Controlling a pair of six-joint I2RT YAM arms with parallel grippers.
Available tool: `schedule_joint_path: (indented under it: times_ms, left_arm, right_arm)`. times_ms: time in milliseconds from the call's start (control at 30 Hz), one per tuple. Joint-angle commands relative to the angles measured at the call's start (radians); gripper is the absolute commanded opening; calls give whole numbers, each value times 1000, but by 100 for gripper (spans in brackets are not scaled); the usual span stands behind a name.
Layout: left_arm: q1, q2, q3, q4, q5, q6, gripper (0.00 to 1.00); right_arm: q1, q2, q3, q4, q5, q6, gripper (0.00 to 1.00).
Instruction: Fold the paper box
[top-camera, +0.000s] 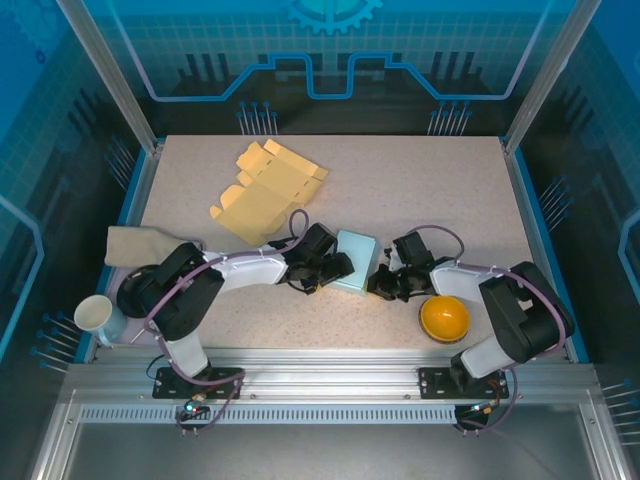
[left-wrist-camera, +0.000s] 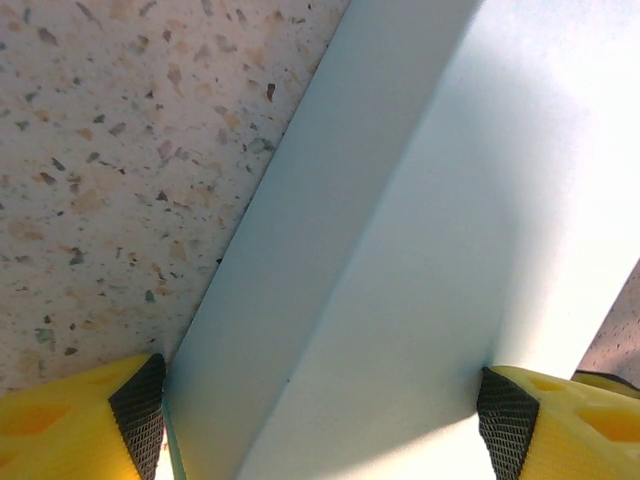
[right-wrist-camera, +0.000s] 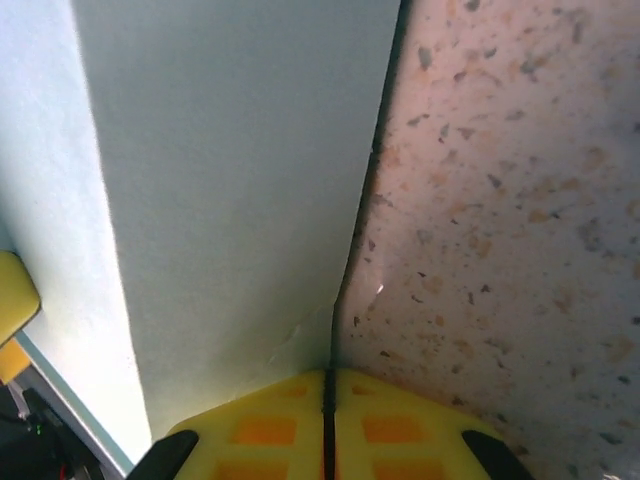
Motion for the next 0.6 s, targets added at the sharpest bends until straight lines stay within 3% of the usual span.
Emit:
schedule_joint_path:
  times_ms: [0, 167, 567]
  left_arm:
    - [-112, 112, 24, 113, 195, -121, 81]
    - [-144, 164, 46, 176, 219, -176, 80]
    - [-153, 190, 42, 262, 248, -239, 79]
  right_arm:
    - [81, -13, 44, 169, -91, 76, 9]
    - [135, -4, 39, 347, -94, 147, 9]
    - [161, 12, -21, 723, -141, 299, 8]
